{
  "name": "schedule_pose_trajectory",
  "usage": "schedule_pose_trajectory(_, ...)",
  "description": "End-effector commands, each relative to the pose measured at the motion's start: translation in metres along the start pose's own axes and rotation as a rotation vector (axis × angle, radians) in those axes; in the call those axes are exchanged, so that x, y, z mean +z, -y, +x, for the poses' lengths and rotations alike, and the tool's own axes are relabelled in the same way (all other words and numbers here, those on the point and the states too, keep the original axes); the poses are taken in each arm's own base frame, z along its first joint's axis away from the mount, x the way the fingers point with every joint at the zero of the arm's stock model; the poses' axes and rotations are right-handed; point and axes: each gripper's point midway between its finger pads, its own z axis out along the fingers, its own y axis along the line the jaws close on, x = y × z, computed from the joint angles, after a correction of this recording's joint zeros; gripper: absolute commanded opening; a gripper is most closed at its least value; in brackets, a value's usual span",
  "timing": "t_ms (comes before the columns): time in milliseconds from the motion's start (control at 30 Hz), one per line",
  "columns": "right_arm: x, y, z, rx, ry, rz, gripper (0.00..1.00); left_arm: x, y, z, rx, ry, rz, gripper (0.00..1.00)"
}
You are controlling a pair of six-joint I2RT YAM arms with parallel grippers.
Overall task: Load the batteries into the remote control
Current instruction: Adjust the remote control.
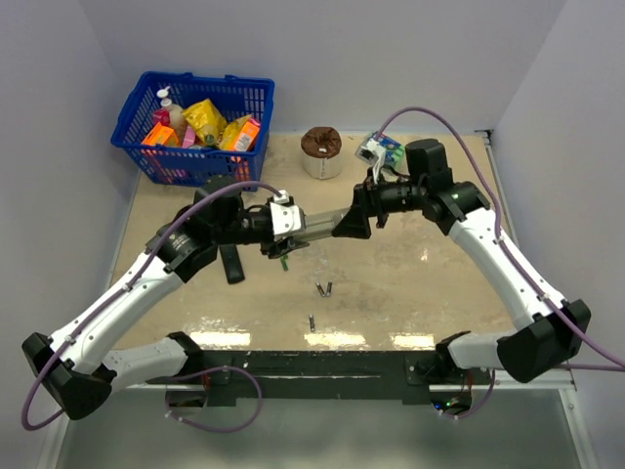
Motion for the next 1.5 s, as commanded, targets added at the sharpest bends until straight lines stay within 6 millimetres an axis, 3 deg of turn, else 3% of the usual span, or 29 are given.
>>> schedule_pose_trajectory(0, -0.004, -0.04, 0.014, -0.092, -0.073, -0.245, 0.85, -0.004, 0.006, -0.019, 0.113, 0.03, 0.08, 0.0)
schedule_pose_trajectory(167, 0.002, -0.043, 0.03, -0.062, -0.131, -0.329, 0.74, -0.005, 0.008, -0.022, 0.153, 0.033, 0.11, 0.0)
schedule_pose_trajectory(267, 0.001, -0.048, 0.035, -0.055, -0.136, -0.383, 0.62, -0.006, 0.008, -0.02, 0.162, 0.016, 0.115, 0.0)
schedule_pose_trajectory(467, -0.001, -0.056, 0.041, -0.037, -0.14, -0.453, 0.17, -0.012, 0.009, -0.008, 0.141, -0.035, 0.096, 0.0)
schedule_pose_trajectory(500, -0.001, -0.058, 0.041, -0.034, -0.14, -0.468, 0.08, -0.013, 0.007, -0.007, 0.138, -0.042, 0.073, 0.03)
schedule_pose_trajectory(567, -0.001, -0.056, 0.039, -0.038, -0.136, -0.466, 0.0, -0.017, 0.004, -0.009, 0.132, -0.031, 0.04, 0.12)
schedule_pose_trajectory(633, 0.001, -0.056, 0.037, -0.04, -0.132, -0.47, 0.0, -0.021, -0.003, -0.014, 0.135, -0.009, -0.021, 0.21)
schedule_pose_trajectory(667, 0.001, -0.056, 0.036, -0.041, -0.129, -0.469, 0.0, -0.023, -0.006, -0.017, 0.103, 0.003, -0.055, 0.4)
schedule_pose_trajectory(733, 0.004, -0.053, 0.029, -0.043, -0.105, -0.445, 0.0, -0.031, -0.024, -0.027, 0.092, 0.052, -0.184, 0.58)
schedule_pose_trajectory(767, 0.007, -0.05, 0.029, -0.032, -0.099, -0.429, 0.0, -0.034, -0.028, -0.03, 0.013, 0.08, -0.233, 0.76)
schedule_pose_trajectory(833, 0.009, -0.048, 0.01, -0.033, -0.032, -0.374, 0.0, -0.046, -0.039, -0.041, -0.075, 0.163, -0.354, 0.84)
schedule_pose_trajectory(867, 0.011, -0.045, 0.011, -0.016, -0.013, -0.362, 0.0, -0.052, -0.044, -0.045, -0.117, 0.203, -0.403, 0.9)
schedule_pose_trajectory(900, 0.013, -0.045, -0.009, -0.092, 0.075, -0.356, 0.0, -0.062, -0.05, -0.039, -0.173, 0.228, -0.49, 0.95)
schedule_pose_trajectory(933, 0.008, -0.054, -0.018, -0.025, 0.113, -0.352, 0.0, -0.068, -0.053, -0.049, -0.237, 0.311, -0.525, 0.98)
schedule_pose_trajectory(967, 0.012, -0.046, -0.017, 0.008, 0.145, -0.324, 0.0, -0.074, -0.054, -0.055, -0.265, 0.364, -0.55, 0.99)
schedule_pose_trajectory(1000, 0.01, -0.051, -0.033, 0.001, 0.215, -0.337, 0.0, -0.082, -0.054, -0.049, -0.32, 0.403, -0.594, 1.0)
schedule_pose_trajectory(1033, 0.008, -0.054, -0.039, 0.001, 0.248, -0.335, 0.0, -0.089, -0.054, -0.059, -0.367, 0.488, -0.603, 1.0)
schedule_pose_trajectory(1067, 0.011, -0.046, -0.042, 0.03, 0.286, -0.297, 0.0, -0.092, -0.054, -0.06, -0.398, 0.521, -0.614, 1.0)
schedule_pose_trajectory(1167, 0.005, -0.052, -0.052, 0.046, 0.377, -0.312, 0.0, -0.108, -0.056, -0.055, -0.543, 0.651, -0.683, 1.0)
schedule_pose_trajectory(1200, 0.003, -0.052, -0.06, 0.039, 0.422, -0.303, 0.0, -0.111, -0.059, -0.043, -0.587, 0.66, -0.727, 1.0)
schedule_pose_trajectory(1300, 0.004, -0.047, -0.059, 0.078, 0.452, -0.295, 0.0, -0.105, -0.057, -0.029, -0.715, 0.697, -0.727, 1.0)
schedule_pose_trajectory(1367, 0.006, -0.043, -0.055, 0.121, 0.467, -0.288, 0.0, -0.101, -0.053, -0.034, -0.783, 0.77, -0.671, 1.0)
schedule_pose_trajectory(1400, 0.001, -0.049, -0.059, 0.129, 0.5, -0.306, 0.0, -0.089, -0.047, -0.025, -0.809, 0.761, -0.627, 1.0)
schedule_pose_trajectory(1467, 0.003, -0.044, -0.056, 0.173, 0.534, -0.294, 0.0, -0.089, -0.044, -0.036, -0.869, 0.864, -0.563, 1.0)
